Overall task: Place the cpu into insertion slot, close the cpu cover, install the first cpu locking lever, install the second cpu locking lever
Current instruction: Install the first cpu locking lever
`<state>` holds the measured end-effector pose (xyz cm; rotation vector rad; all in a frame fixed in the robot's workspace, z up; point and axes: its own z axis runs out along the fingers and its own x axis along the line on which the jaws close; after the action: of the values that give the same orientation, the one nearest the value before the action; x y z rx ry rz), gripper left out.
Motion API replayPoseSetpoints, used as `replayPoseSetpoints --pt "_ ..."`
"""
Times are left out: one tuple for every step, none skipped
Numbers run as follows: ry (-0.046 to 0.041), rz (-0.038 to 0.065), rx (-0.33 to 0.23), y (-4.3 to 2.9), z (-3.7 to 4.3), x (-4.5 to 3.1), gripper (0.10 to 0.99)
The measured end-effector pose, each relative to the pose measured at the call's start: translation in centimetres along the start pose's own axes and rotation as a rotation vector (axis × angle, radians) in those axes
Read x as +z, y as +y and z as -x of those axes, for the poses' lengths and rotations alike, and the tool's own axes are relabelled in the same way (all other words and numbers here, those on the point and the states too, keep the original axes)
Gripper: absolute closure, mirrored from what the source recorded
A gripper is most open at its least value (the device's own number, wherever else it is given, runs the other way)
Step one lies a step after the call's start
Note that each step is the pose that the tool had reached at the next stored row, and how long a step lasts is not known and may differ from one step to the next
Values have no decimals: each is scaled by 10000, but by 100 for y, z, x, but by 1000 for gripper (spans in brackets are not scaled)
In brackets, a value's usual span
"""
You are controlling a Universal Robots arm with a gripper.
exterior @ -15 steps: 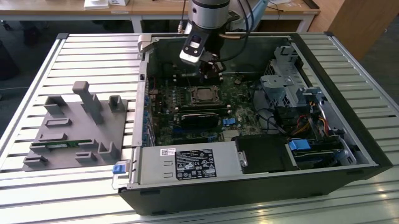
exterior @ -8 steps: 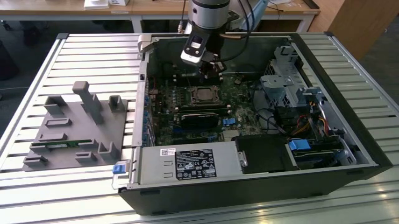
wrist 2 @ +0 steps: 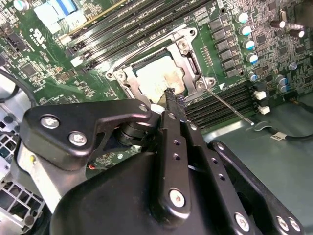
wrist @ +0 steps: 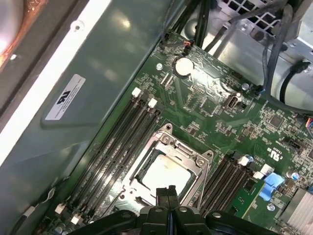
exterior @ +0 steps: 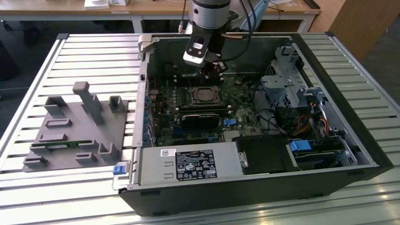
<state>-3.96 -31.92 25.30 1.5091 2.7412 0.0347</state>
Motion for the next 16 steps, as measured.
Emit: replayPoseSetpoints --pt "1 0 -50 0 0 0 980" --pt "2 0 -99 0 0 0 980" --pt "4 0 -147 0 0 0 980" --pt "5 0 -198 0 0 0 980" --pt "6 0 -242 0 0 0 980" --pt "7 0 -294 0 0 0 980" --pt "8 -1 -341 0 0 0 980" --pt "10 0 -387 0 0 0 980" --pt "11 0 -430 0 0 0 980" --pt "12 0 -469 0 0 0 980" --pt "13 0 -506 0 0 0 980" --pt "14 0 -544 0 0 0 980" --pt "15 -1 -581 0 0 0 980" --pt "16 1 -620 0 0 0 980" --pt "17 0 -653 0 0 0 980" --pt "18 0 -685 0 0 0 980"
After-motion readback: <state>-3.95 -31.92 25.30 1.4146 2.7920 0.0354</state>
